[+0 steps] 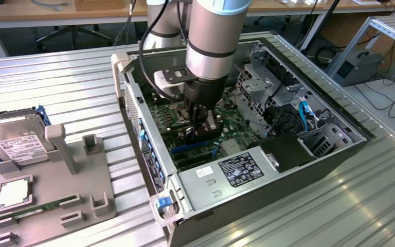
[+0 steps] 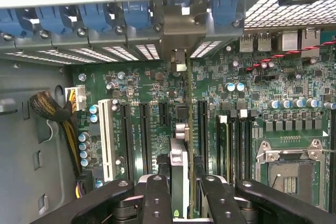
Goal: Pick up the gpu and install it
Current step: 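Insert the gpu into the slot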
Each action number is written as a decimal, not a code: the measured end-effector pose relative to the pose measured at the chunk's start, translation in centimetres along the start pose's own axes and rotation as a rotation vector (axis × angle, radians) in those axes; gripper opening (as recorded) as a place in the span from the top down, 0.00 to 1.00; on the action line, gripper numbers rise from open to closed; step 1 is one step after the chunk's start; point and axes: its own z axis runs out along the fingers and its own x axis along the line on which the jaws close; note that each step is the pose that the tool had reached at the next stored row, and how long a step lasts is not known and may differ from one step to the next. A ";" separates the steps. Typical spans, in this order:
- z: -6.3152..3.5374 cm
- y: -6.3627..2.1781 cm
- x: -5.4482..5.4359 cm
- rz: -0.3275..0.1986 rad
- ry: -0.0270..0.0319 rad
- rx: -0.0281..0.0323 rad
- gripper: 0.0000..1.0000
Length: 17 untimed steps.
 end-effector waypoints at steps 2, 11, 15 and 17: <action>0.00 -0.01 0.0 0.000 0.0000 0.0000 0.73; 0.02 0.19 0.0 0.000 -0.0001 0.0000 0.73; 0.21 0.20 0.0 0.000 0.0000 0.0000 0.73; 0.34 0.20 0.0 0.000 -0.0002 0.0000 0.73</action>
